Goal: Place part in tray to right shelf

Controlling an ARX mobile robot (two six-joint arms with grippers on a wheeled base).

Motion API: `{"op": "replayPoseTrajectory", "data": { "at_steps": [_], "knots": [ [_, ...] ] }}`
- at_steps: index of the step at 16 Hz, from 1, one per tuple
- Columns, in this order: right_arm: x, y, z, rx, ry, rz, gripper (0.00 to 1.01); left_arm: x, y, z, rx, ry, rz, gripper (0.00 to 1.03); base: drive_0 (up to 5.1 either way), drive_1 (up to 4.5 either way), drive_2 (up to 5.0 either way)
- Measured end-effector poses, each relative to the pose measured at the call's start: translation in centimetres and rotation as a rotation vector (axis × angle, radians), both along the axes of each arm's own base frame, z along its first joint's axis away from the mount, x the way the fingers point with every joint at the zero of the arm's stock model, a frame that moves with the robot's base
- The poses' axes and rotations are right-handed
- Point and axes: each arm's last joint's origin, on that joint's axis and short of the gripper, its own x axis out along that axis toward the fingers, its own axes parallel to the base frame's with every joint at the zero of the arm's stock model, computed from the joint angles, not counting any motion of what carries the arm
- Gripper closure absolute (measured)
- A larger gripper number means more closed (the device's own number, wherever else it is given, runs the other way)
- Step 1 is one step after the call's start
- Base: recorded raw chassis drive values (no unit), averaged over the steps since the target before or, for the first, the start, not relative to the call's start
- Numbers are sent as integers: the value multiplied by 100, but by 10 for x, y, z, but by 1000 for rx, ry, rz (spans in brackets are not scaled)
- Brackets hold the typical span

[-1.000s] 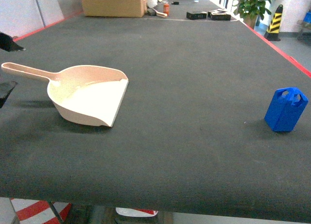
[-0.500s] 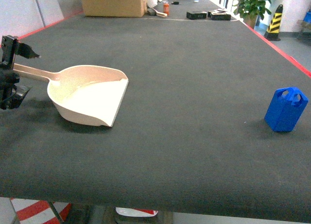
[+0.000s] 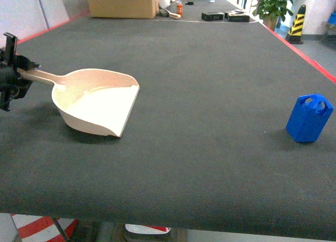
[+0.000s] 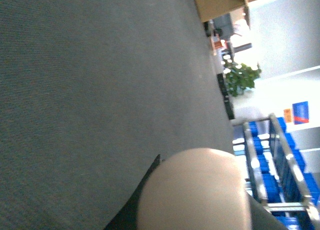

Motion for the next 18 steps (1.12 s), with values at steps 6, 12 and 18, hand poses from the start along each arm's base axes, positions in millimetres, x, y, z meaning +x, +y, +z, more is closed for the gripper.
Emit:
{"op": "replayPoseTrajectory", "data": {
  "at_steps": [6,12,18],
  "knots": [
    [0,0,0,0,0,0,3,-28,-22,13,-36,-123,-121,87,0,0,0],
    [0,0,0,0,-1,0,3,-125,-87,85,-83,-303,-240,87,0,0,0],
    [0,0,0,0,0,0,3,-151,-134,56,-84,-179,-303,88,0,0,0]
  ]
}}
